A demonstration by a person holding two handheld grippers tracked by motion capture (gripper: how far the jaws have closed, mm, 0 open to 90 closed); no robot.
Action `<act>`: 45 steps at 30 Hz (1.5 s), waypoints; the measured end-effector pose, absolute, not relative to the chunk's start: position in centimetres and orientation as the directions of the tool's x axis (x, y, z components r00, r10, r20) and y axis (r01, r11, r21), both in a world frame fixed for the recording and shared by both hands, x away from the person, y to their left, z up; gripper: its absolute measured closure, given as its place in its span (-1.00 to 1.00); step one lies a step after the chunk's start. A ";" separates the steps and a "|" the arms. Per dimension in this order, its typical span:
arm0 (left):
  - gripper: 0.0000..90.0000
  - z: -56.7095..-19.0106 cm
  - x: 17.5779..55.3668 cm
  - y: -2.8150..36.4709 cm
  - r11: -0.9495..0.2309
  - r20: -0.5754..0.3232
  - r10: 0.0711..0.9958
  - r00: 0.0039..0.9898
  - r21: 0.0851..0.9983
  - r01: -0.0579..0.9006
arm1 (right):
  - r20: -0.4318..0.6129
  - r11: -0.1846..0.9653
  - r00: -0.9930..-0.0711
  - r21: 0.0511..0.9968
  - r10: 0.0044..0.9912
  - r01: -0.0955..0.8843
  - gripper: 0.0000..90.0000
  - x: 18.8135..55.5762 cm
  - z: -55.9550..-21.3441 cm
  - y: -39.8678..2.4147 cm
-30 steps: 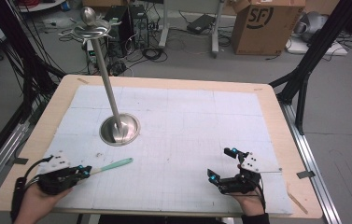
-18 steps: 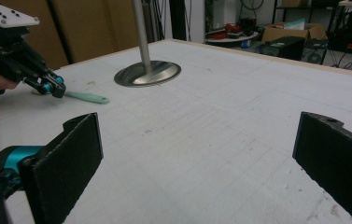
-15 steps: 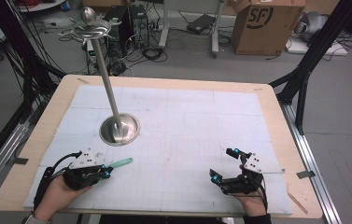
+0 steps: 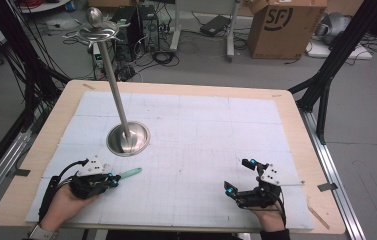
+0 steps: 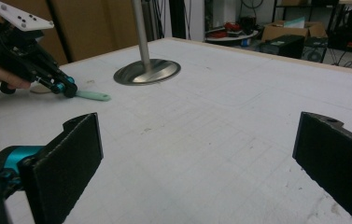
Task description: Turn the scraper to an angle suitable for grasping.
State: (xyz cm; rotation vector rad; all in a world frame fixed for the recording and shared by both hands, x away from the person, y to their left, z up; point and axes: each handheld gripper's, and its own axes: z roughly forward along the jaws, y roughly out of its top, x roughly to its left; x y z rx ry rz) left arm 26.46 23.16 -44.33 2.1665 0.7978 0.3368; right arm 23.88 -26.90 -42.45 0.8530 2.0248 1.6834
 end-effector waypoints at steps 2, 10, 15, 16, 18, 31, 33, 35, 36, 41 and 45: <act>0.99 -44.4 26.8 23.2 -0.480 -0.022 0.658 0.753 0.758 0.442 | 0.099 0.103 -0.748 0.971 0.656 0.218 -0.99 23.9 -42.5 -26.9; 0.87 -44.3 26.8 23.8 -0.455 -0.057 0.643 0.764 0.774 0.441 | 0.094 0.102 -0.749 0.972 0.656 0.212 -0.99 23.9 -42.4 -26.9; 0.51 -43.2 26.3 25.1 -0.422 -0.104 0.632 0.768 0.785 0.454 | 0.096 0.102 -0.746 0.971 0.659 0.215 -0.99 23.9 -42.5 -27.0; 0.40 -43.0 26.2 25.4 -0.417 -0.112 0.624 0.774 0.789 0.451 | 0.095 0.104 -0.748 0.971 0.657 0.214 -0.99 23.9 -42.5 -26.9; 0.15 -42.7 26.1 25.9 -0.405 -0.143 0.609 0.780 0.790 0.460 | 0.098 0.103 -0.748 0.971 0.656 0.217 -0.99 23.9 -42.4 -26.9; -0.60 -40.5 25.5 28.9 -0.399 -0.105 0.566 0.818 0.833 0.383 | 0.108 0.071 -0.737 0.976 0.667 0.208 -0.99 24.0 -42.2 -27.7; -0.61 -39.9 25.6 29.2 -0.425 -0.083 0.563 0.822 0.824 0.374 | 0.113 0.066 -0.734 0.975 0.670 0.210 -0.99 24.1 -42.2 -27.9; -0.61 -39.4 25.7 29.4 -0.441 -0.089 0.551 0.830 0.813 0.381 | 0.112 0.065 -0.735 0.976 0.669 0.208 -0.99 24.2 -42.2 -27.9; -0.61 -39.2 25.7 29.4 -0.446 -0.089 0.545 0.834 0.811 0.379 | 0.116 0.064 -0.732 0.975 0.671 0.213 -0.99 24.2 -42.2 -27.8; -0.59 -38.7 25.6 28.9 -0.552 -0.042 0.454 0.890 0.771 0.318 | 0.112 0.071 -0.737 0.974 0.666 0.213 -0.99 24.3 -42.1 -27.7; -0.58 -38.6 25.9 28.4 -0.595 -0.020 0.436 0.900 0.744 0.305 | 0.107 0.067 -0.738 0.977 0.666 0.202 -0.99 24.4 -42.0 -27.7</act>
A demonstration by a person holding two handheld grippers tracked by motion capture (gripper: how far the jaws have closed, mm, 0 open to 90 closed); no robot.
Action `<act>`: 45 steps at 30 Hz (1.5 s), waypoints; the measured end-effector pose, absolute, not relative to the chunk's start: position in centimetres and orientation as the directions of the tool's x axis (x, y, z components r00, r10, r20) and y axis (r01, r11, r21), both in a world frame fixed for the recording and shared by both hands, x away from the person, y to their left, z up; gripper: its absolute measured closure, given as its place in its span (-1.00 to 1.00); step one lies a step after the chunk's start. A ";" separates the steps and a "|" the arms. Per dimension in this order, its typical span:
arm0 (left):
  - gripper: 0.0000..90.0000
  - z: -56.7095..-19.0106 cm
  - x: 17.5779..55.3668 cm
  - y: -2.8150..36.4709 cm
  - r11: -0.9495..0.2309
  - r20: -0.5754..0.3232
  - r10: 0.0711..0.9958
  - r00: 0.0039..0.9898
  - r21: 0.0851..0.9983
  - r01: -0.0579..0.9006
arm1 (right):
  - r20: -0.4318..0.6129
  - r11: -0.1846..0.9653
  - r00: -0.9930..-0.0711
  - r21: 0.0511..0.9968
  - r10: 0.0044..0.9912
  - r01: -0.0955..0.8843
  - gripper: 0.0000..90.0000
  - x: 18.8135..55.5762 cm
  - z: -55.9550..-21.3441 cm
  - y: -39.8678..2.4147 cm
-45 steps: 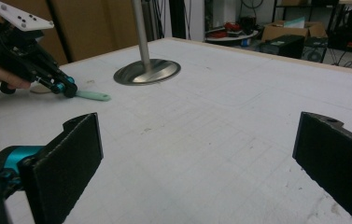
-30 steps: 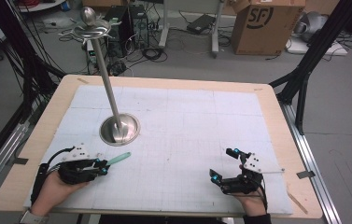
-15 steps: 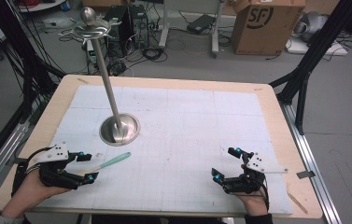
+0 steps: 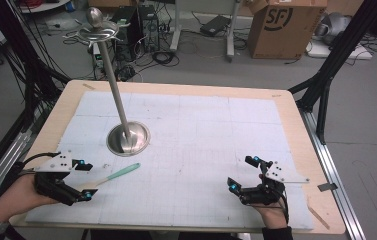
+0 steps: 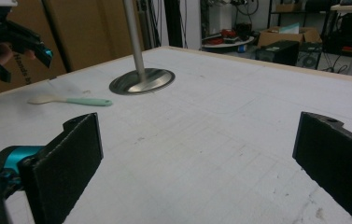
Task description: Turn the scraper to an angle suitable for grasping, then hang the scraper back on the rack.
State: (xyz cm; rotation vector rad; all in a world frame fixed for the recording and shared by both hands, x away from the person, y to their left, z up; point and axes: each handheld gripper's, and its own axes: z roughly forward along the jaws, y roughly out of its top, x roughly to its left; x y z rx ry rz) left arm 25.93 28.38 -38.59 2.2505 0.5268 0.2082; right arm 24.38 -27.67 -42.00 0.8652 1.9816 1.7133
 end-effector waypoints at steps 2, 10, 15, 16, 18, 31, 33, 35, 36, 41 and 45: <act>-0.56 -38.7 26.4 28.1 -0.610 -0.025 0.440 0.898 0.726 0.319 | 0.112 0.069 -0.738 0.975 0.666 0.210 -0.99 24.4 -42.0 -27.6; -0.50 -39.3 28.4 27.2 -0.646 -0.113 0.443 0.889 0.647 0.404 | 0.108 0.065 -0.746 0.978 0.657 0.199 -0.99 24.4 -41.8 -27.5; -0.48 -40.0 29.6 27.0 -0.694 -0.172 0.434 0.884 0.562 0.450 | 0.113 0.058 -0.741 0.978 0.661 0.201 -0.99 24.5 -41.8 -27.7; -0.48 -40.1 29.8 26.9 -0.705 -0.165 0.439 0.883 0.546 0.453 | 0.115 0.056 -0.742 0.978 0.660 0.201 -0.99 24.5 -41.8 -27.7; -0.45 -40.2 30.1 26.7 -0.731 -0.147 0.448 0.882 0.507 0.456 | 0.110 0.060 -0.744 0.979 0.659 0.197 -0.99 24.4 -41.8 -27.8; -0.14 -41.3 31.5 25.7 -0.808 -0.135 0.432 0.891 0.380 0.450 | 0.106 0.058 -0.735 0.979 0.670 0.194 -0.99 23.9 -41.7 -28.3; -0.02 -41.1 31.5 25.4 -0.819 -0.126 0.428 0.895 0.366 0.443 | 0.109 0.059 -0.734 0.978 0.670 0.198 -0.99 23.9 -41.8 -28.3; 0.03 -41.0 31.5 24.8 -0.837 -0.106 0.415 0.904 0.344 0.425 | 0.111 0.059 -0.735 0.978 0.669 0.201 -0.99 23.9 -41.8 -28.3; 0.08 -41.0 31.5 24.5 -0.848 -0.098 0.406 0.908 0.330 0.415 | 0.110 0.060 -0.736 0.978 0.668 0.200 -0.99 23.9 -41.8 -28.3; 0.33 -40.8 31.7 23.6 -0.880 -0.043 0.395 0.918 0.268 0.392 | 0.109 0.063 -0.740 0.978 0.664 0.200 -0.99 23.8 -41.8 -28.1; 0.41 -40.7 31.8 22.8 -0.896 -0.017 0.391 0.920 0.222 0.385 | 0.104 0.065 -0.741 0.978 0.664 0.196 -0.99 23.8 -41.8 -28.2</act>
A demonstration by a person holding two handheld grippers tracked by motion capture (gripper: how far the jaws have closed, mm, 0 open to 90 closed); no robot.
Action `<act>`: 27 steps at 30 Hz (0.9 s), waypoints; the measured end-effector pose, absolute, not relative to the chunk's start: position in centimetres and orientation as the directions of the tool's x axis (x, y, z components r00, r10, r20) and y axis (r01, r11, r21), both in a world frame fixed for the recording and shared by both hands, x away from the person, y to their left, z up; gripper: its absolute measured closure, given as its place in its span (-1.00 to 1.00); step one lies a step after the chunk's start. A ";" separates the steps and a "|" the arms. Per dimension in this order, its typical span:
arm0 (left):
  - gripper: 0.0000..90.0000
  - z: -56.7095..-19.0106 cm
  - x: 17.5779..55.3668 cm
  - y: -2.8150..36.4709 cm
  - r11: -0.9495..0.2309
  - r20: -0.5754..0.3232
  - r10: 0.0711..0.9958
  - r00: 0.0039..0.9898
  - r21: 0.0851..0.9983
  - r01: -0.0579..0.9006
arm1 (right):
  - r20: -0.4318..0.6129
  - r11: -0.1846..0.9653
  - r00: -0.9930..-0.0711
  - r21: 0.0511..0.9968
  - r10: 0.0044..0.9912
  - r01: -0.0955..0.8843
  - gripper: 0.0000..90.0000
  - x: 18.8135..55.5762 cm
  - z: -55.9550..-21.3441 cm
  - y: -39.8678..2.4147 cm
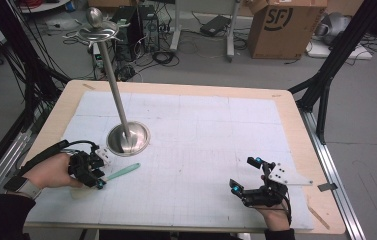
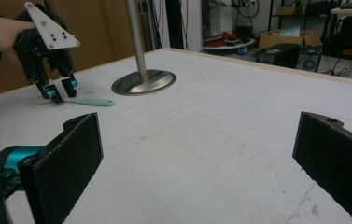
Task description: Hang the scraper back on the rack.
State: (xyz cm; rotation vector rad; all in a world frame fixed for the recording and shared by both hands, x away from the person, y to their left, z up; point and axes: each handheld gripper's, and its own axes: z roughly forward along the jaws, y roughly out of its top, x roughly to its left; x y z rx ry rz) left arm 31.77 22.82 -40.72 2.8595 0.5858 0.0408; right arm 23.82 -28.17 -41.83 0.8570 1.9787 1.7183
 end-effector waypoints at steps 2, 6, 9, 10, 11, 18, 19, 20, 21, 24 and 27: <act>0.43 -40.7 31.7 22.7 -0.903 -0.010 0.381 0.925 0.212 0.374 | 0.106 0.065 -0.741 0.978 0.663 0.198 -0.99 23.8 -41.9 -28.2; 0.58 -40.7 31.6 22.3 -0.909 -0.011 0.371 0.929 0.202 0.365 | 0.106 0.065 -0.738 0.978 0.666 0.200 -0.99 23.8 -41.9 -28.3; 0.77 -40.6 31.6 22.2 -0.906 -0.015 0.383 0.924 0.191 0.378 | 0.111 0.065 -0.738 0.977 0.665 0.205 -0.99 23.7 -41.9 -28.2; 0.77 -40.6 31.7 22.1 -0.909 -0.013 0.379 0.925 0.182 0.375 | 0.106 0.066 -0.739 0.978 0.666 0.199 -0.99 23.7 -41.9 -28.3; 0.78 -40.6 31.7 22.1 -0.910 -0.009 0.379 0.925 0.181 0.374 | 0.104 0.067 -0.738 0.978 0.666 0.198 -0.99 23.7 -41.9 -28.3; 0.79 -40.6 31.4 22.6 -0.892 -0.011 0.401 0.916 0.223 0.393 | 0.103 0.069 -0.740 0.978 0.665 0.198 -0.99 23.7 -41.9 -28.2; 0.79 -40.6 31.3 22.7 -0.889 -0.009 0.403 0.915 0.232 0.394 | 0.102 0.070 -0.740 0.978 0.664 0.198 -0.99 23.7 -41.9 -28.2; 0.79 -40.6 31.2 22.8 -0.884 -0.007 0.410 0.912 0.243 0.399 | 0.104 0.071 -0.740 0.977 0.664 0.201 -0.99 23.7 -42.0 -28.2; 0.79 -40.6 31.2 23.0 -0.876 -0.005 0.423 0.906 0.252 0.411 | 0.101 0.071 -0.740 0.978 0.665 0.198 -0.99 23.8 -42.0 -28.2; 0.79 -40.2 31.3 23.7 -0.846 0.002 0.467 0.884 0.291 0.447 | 0.103 0.071 -0.737 0.977 0.668 0.200 -0.99 23.9 -42.1 -28.2; 0.79 -39.6 31.1 24.5 -0.804 -0.022 0.497 0.868 0.363 0.470 | 0.099 0.074 -0.739 0.978 0.666 0.197 -0.99 23.9 -42.0 -28.1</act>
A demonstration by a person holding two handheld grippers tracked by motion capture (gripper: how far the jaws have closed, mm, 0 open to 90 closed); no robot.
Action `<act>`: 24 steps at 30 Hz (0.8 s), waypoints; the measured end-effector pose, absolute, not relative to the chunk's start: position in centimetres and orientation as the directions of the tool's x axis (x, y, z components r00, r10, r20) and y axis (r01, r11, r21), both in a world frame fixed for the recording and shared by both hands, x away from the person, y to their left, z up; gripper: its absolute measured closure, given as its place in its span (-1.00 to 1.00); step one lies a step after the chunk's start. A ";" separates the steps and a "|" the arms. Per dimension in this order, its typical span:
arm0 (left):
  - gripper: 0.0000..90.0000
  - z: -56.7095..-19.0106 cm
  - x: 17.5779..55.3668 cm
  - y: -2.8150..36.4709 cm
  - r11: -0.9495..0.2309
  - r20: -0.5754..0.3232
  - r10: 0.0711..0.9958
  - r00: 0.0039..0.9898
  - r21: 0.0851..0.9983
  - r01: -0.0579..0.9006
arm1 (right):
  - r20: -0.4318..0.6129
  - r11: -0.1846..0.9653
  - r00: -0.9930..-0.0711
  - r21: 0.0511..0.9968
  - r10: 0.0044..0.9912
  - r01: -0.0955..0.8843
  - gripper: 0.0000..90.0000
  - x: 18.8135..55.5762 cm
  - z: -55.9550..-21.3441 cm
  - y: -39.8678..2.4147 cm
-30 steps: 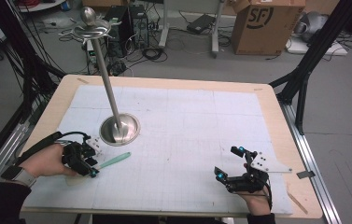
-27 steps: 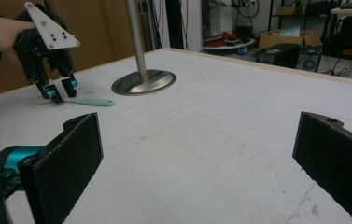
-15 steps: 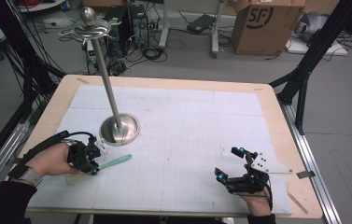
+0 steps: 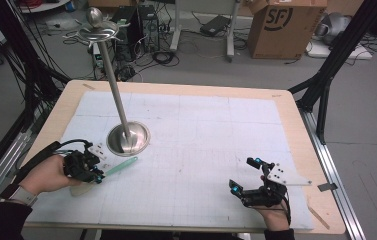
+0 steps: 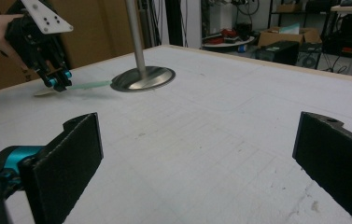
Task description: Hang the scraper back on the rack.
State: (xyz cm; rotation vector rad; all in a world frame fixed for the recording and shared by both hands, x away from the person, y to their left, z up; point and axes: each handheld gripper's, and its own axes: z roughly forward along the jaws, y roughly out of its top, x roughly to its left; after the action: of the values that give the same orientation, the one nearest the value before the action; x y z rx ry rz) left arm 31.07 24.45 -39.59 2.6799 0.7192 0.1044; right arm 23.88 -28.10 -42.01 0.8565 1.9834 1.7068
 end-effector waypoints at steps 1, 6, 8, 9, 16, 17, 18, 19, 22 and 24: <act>0.79 -39.4 31.0 24.6 -0.794 -0.027 0.502 0.865 0.382 0.472 | 0.099 0.074 -0.739 0.978 0.666 0.197 -0.99 23.9 -42.0 -28.1; 0.78 -38.5 30.4 26.1 -0.695 -0.066 0.554 0.830 0.512 0.505 | 0.102 0.067 -0.738 0.978 0.667 0.195 -0.99 23.8 -41.9 -28.2; 0.78 -38.2 30.3 26.7 -0.649 -0.091 0.571 0.816 0.558 0.517 | 0.100 0.068 -0.739 0.979 0.666 0.193 -0.99 23.8 -41.9 -28.2; 0.78 -38.1 30.2 27.0 -0.636 -0.101 0.573 0.813 0.571 0.519 | 0.100 0.068 -0.739 0.979 0.666 0.193 -0.99 23.8 -41.9 -28.2; 0.78 -37.3 29.5 28.4 -0.507 -0.148 0.614 0.776 0.679 0.531 | 0.106 0.068 -0.739 0.977 0.665 0.201 -0.99 23.9 -41.9 -28.1; 0.78 -37.2 29.4 28.5 -0.490 -0.149 0.615 0.774 0.697 0.523 | 0.100 0.069 -0.739 0.978 0.666 0.195 -0.99 23.9 -41.9 -28.2; 0.78 -37.0 29.3 28.6 -0.467 -0.152 0.622 0.768 0.715 0.519 | 0.100 0.069 -0.739 0.978 0.666 0.195 -0.99 23.9 -41.9 -28.2; 0.78 -36.9 29.1 28.7 -0.451 -0.151 0.625 0.766 0.731 0.512 | 0.098 0.071 -0.739 0.979 0.666 0.193 -0.99 23.9 -41.9 -28.2; 0.78 -36.3 28.8 29.1 -0.400 -0.140 0.635 0.760 0.781 0.479 | 0.102 0.069 -0.738 0.978 0.667 0.198 -0.99 23.9 -41.9 -28.3; 0.78 -35.9 28.6 29.3 -0.356 -0.148 0.637 0.756 0.814 0.459 | 0.106 0.066 -0.737 0.978 0.667 0.200 -0.99 23.9 -42.0 -28.3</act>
State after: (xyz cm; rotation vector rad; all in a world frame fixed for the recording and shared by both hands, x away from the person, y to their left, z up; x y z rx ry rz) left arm 28.59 29.29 -35.86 2.0141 0.8258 0.2399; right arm 23.86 -28.29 -41.96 0.8643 1.9781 1.7137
